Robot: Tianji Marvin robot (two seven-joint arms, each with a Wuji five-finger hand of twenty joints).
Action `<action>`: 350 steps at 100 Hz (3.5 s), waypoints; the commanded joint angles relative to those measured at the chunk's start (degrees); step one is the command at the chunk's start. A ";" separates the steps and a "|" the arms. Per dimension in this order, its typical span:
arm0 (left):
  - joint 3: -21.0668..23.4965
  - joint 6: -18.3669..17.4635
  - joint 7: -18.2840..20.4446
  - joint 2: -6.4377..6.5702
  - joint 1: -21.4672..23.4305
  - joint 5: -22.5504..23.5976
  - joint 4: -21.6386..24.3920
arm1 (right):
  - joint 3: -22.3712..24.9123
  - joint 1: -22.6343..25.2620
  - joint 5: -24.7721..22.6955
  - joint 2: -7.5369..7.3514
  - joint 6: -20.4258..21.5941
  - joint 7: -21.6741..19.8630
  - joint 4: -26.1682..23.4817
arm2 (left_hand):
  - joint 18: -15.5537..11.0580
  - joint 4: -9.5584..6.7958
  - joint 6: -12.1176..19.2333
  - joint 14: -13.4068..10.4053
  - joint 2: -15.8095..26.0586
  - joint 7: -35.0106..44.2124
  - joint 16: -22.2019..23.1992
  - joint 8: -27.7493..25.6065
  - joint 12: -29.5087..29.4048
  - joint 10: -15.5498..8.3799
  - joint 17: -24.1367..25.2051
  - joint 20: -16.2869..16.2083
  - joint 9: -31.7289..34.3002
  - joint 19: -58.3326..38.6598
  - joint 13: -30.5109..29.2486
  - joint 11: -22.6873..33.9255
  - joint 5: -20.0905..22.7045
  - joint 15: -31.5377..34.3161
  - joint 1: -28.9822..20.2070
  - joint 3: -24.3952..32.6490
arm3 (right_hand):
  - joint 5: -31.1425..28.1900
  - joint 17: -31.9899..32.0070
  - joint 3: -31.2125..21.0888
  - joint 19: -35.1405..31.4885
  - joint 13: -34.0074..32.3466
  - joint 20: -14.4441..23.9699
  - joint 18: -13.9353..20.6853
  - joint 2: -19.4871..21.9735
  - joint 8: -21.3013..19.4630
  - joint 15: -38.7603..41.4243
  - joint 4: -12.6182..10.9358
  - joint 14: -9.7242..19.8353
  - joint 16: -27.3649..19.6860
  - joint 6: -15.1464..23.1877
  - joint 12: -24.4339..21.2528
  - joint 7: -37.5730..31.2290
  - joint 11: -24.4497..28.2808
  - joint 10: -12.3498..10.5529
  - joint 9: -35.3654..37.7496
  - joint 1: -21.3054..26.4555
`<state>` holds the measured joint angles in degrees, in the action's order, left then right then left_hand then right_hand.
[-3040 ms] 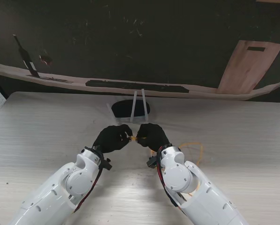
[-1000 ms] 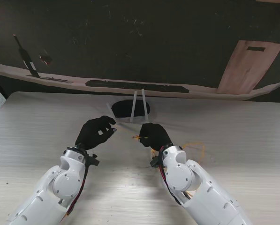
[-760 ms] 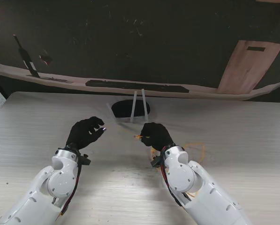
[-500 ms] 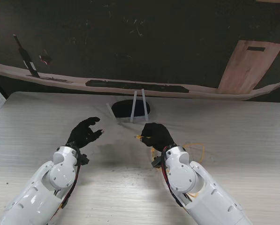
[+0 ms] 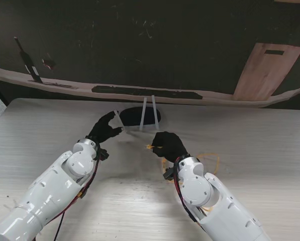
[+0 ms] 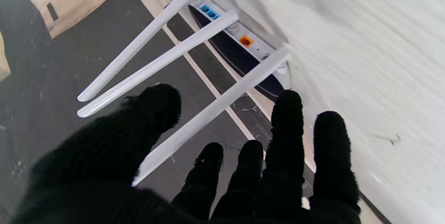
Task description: Untangle the Ethernet cable and plug it into the router
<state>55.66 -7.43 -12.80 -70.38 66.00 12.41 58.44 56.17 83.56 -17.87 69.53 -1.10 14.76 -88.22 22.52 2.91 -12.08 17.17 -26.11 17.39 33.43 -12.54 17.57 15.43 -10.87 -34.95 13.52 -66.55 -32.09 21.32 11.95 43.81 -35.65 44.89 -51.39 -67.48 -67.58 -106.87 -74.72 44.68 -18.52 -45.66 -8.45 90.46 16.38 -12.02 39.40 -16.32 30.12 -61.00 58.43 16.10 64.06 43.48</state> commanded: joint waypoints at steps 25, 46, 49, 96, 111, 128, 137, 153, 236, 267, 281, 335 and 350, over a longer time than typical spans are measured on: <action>-1.51 -1.80 2.68 -3.43 -3.00 -7.75 -3.40 | -0.20 0.42 0.69 0.13 -0.19 -0.97 -0.43 | 0.59 2.68 2.31 4.70 2.98 19.71 -1.09 -9.00 14.08 -2.08 -9.10 -3.08 36.04 -6.15 -15.17 9.90 20.01 9.74 -24.21 -11.29 | -2.14 -2.13 -1.84 -13.11 0.08 -0.92 13.64 3.93 -2.25 4.24 -0.99 1.12 -0.16 3.72 0.46 -3.08 5.55 10.37 4.41 0.99; 0.63 1.88 4.15 -1.55 1.47 -5.84 3.29 | 0.00 0.47 0.54 0.02 -0.15 -1.21 -0.49 | 1.74 1.52 3.85 5.02 3.76 28.89 -0.29 -9.27 18.76 -2.98 -10.96 -3.64 40.85 -7.69 -17.25 15.14 22.17 12.34 -30.71 -17.50 | -2.20 -2.12 -1.81 -13.11 0.09 -1.09 13.60 3.76 -2.05 4.12 -0.99 0.99 -0.25 3.67 0.33 -3.05 5.41 10.33 4.44 0.98; 1.14 2.35 4.54 -1.12 2.39 -5.25 4.61 | 0.02 0.49 0.53 0.01 -0.16 -1.25 -0.49 | 1.85 1.43 3.85 5.04 3.79 29.31 -0.04 -9.09 18.67 -2.87 -10.99 -3.69 40.66 -7.71 -17.26 15.71 22.09 12.50 -30.78 -17.77 | -2.21 -2.12 -1.84 -13.11 0.09 -1.10 13.59 3.73 -2.03 4.10 -1.00 0.97 -0.26 3.67 0.32 -3.05 5.40 10.33 4.43 1.02; 10.50 7.29 9.07 4.48 21.36 8.61 26.87 | 0.32 0.76 0.45 -0.16 0.08 -1.63 -0.82 | 1.94 0.94 3.14 5.06 4.12 28.71 0.29 -7.76 17.90 -2.39 -11.54 -3.65 40.33 -7.64 -17.95 17.04 22.57 11.69 -30.85 -18.16 | -2.22 -2.11 -1.84 -13.11 0.09 -1.31 13.56 3.68 -1.67 4.03 -0.98 0.86 -0.35 3.60 0.08 -3.19 5.30 10.32 4.51 0.99; 12.27 6.76 10.02 5.12 25.17 10.09 30.83 | 0.15 0.72 0.43 -0.18 -0.01 -1.77 -0.91 | 1.91 0.71 2.84 5.03 4.30 27.47 0.26 -7.12 17.30 -2.26 -11.83 -3.43 40.14 -7.37 -18.00 17.07 22.74 11.02 -30.44 -18.94 | -2.21 -2.10 -1.84 -13.11 0.09 -1.35 13.54 3.62 -1.61 4.04 -0.97 0.86 -0.36 3.60 0.04 -3.24 5.31 10.31 4.51 0.99; 14.08 4.16 11.77 5.83 27.33 11.03 33.40 | -0.05 0.66 0.22 -0.18 -0.30 -1.78 -0.88 | 0.05 -0.70 1.63 4.18 2.37 15.48 -0.24 -7.65 10.65 -1.58 -6.37 0.10 28.02 -0.49 -11.04 12.77 18.35 3.18 -14.57 -4.94 | -2.21 -2.10 -1.90 -13.11 0.09 -1.39 13.54 3.59 -1.54 4.04 -0.98 0.86 -0.37 3.57 0.00 -3.28 5.31 10.31 4.49 0.98; 15.38 3.65 13.77 6.51 28.24 12.87 34.69 | -0.14 0.65 0.19 -0.14 -0.50 -1.66 -0.79 | -0.70 -1.07 1.29 3.54 0.61 10.26 -1.26 -5.91 5.47 -1.62 -1.39 1.89 19.80 3.87 -5.11 9.64 13.97 -1.91 -7.78 -2.55 | -2.22 -2.10 -1.90 -13.11 0.09 -1.40 13.51 3.59 -1.52 4.03 -0.97 0.86 -0.38 3.55 -0.03 -3.30 5.30 10.37 4.49 0.98; 18.88 3.58 19.34 7.96 30.67 15.32 37.46 | -0.18 0.62 0.13 -0.10 -0.66 -1.51 -0.65 | -1.31 -0.75 1.83 2.89 -0.54 3.46 -3.68 -2.32 2.14 -2.09 6.24 5.41 9.89 10.91 4.64 3.75 8.94 -10.68 -2.58 -3.70 | -2.22 -2.09 -1.90 -13.11 0.11 -1.43 13.47 3.59 -1.48 3.97 -0.97 0.80 -0.41 3.50 -0.06 -3.31 5.30 10.37 4.50 1.03; 9.41 8.85 12.58 6.64 9.51 21.78 17.82 | -0.23 0.36 0.38 0.07 -1.40 -1.28 -0.10 | -2.65 -2.34 2.63 2.93 9.39 4.28 -8.65 -2.74 1.15 -1.47 11.78 8.23 7.22 14.58 14.34 2.43 8.79 -17.85 0.59 -14.88 | -2.25 -2.04 -2.02 -13.11 0.12 -1.63 13.03 3.37 -1.07 3.67 -0.91 0.38 -0.58 2.77 -0.24 -3.33 5.20 10.47 4.62 1.13; -2.97 9.11 19.45 7.47 -0.73 23.55 11.55 | -0.04 0.63 0.66 0.01 -1.52 -1.51 -0.26 | -3.96 -0.61 -1.44 2.27 5.60 -5.38 -14.79 2.96 -4.12 2.00 15.87 14.05 -2.62 27.53 22.97 -6.09 1.45 -27.06 8.01 -22.47 | -2.06 -2.08 -2.04 -13.11 0.11 -1.39 13.07 3.49 -0.89 3.84 -0.88 0.35 -0.52 2.08 -0.27 -3.41 5.30 10.60 4.62 1.17; -6.99 9.05 20.70 7.84 -2.55 25.62 10.83 | 0.10 0.69 0.70 -0.01 -1.54 -1.56 -0.30 | -3.59 0.63 -5.10 3.61 2.26 -11.84 -18.45 6.60 -8.19 6.12 15.63 16.71 -4.16 33.85 25.80 -12.80 -1.16 -28.79 10.59 -18.65 | -1.93 -2.08 -2.02 -13.11 0.11 -1.32 13.08 3.55 -0.85 3.88 -0.88 0.40 -0.50 1.78 -0.27 -3.43 5.34 10.64 4.61 1.21; -18.25 13.72 21.65 8.15 -8.16 31.54 8.41 | -0.06 0.53 1.13 -0.10 -1.71 -2.29 -0.20 | -3.30 3.12 -9.40 4.23 -1.84 -18.43 -22.52 10.87 -11.58 8.85 15.13 19.37 -6.15 40.09 27.87 -18.00 -3.22 -31.96 16.05 -13.11 | -1.62 -2.10 -1.91 -13.11 0.12 -1.09 13.11 3.84 -0.82 3.97 -0.92 0.41 -0.47 1.46 -0.25 -3.70 5.60 10.71 4.49 1.19; -22.45 13.34 20.91 7.46 -11.02 30.45 4.87 | -0.17 0.43 1.31 -0.04 -1.79 -2.25 -0.09 | -3.58 3.00 -9.67 4.12 -3.72 -18.30 -22.14 11.38 -11.39 8.42 15.32 18.23 -6.18 36.17 27.97 -17.73 -3.20 -31.30 15.44 -9.46 | -1.56 -2.09 -1.91 -13.11 0.12 -1.08 13.13 3.84 -0.82 3.97 -0.93 0.40 -0.47 1.42 -0.26 -3.72 5.62 10.71 4.50 1.19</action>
<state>33.94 6.06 7.56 -62.14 56.07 43.59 65.00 56.19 83.74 -16.90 69.34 -2.86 13.38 -88.14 20.12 5.86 -19.92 17.01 -27.55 0.28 11.23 -1.70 7.29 22.29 3.74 -16.58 9.36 -28.35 -6.63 4.06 11.29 12.78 -19.90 31.48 -51.39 -67.49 -67.46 -106.92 -74.70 43.84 -18.52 -45.57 -8.40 90.46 16.39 -12.10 39.33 -16.32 30.12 -60.99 58.43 16.10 64.08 43.48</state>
